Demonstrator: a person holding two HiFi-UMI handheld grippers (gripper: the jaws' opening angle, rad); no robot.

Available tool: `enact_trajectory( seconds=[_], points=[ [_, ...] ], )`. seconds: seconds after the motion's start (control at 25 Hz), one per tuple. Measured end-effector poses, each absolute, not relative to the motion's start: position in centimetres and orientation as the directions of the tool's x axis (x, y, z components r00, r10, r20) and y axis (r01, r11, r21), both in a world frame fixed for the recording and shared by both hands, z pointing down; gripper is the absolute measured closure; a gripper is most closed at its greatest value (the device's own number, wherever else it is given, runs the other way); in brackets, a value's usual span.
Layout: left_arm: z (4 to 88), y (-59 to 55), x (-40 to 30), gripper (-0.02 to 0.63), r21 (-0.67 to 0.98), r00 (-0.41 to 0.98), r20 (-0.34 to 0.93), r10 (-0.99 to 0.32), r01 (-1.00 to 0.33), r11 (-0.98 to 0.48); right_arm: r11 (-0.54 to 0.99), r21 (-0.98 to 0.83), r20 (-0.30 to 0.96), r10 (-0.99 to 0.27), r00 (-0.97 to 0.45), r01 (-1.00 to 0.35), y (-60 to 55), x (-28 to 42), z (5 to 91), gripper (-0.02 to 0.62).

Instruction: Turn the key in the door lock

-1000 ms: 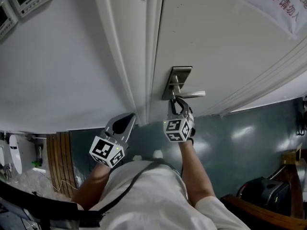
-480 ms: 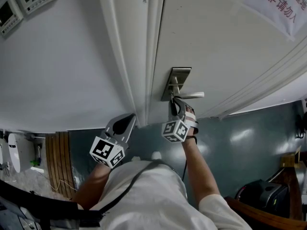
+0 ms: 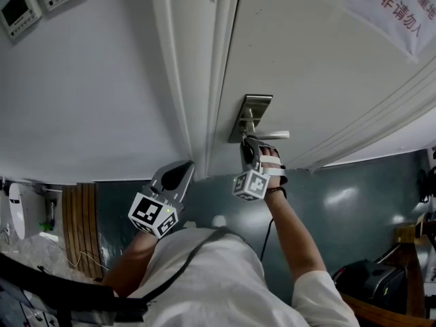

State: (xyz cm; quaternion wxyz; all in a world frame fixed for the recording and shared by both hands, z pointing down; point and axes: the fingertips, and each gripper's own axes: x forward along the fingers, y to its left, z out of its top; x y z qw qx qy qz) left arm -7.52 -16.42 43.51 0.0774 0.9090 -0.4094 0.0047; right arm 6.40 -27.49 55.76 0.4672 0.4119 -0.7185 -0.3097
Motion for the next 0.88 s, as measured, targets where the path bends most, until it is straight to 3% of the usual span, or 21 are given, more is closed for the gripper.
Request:
enact_trajectory(
  seconds=[0.2,0.44,0.64,0.88],
  points=[
    [43.8,-15.8,-6.9,0.6,0.141,0.67,0.075,-0.739,-0.741,-0.657,0.437,0.897,0.416,-0.886,-0.205,-0.068,-27.5,6.3,55.7,0.523],
    [43.8,-15.2,-6.3,0.6,0.144,0.677,0.071,-0.732,-0.734,-0.664,0.425,0.902,0.432,-0.886,-0.168,0.081,-27.6,6.3,55.9,0.509],
    [43.6,-14.9,-5.9,0.6,0.15,0.686,0.065,-0.725,-0.725,-0.673,0.441,0.892,0.452,-0.88,-0.145,0.102,-27.6,6.3,56.2,0.504],
    [43.6,-14.5,-5.3,0.6,0.142,0.702,0.074,-0.708,-0.711,-0.689,0.477,0.879,0.474,-0.869,-0.144,0.015,-27.6,6.0,56.0,0.495]
  ],
)
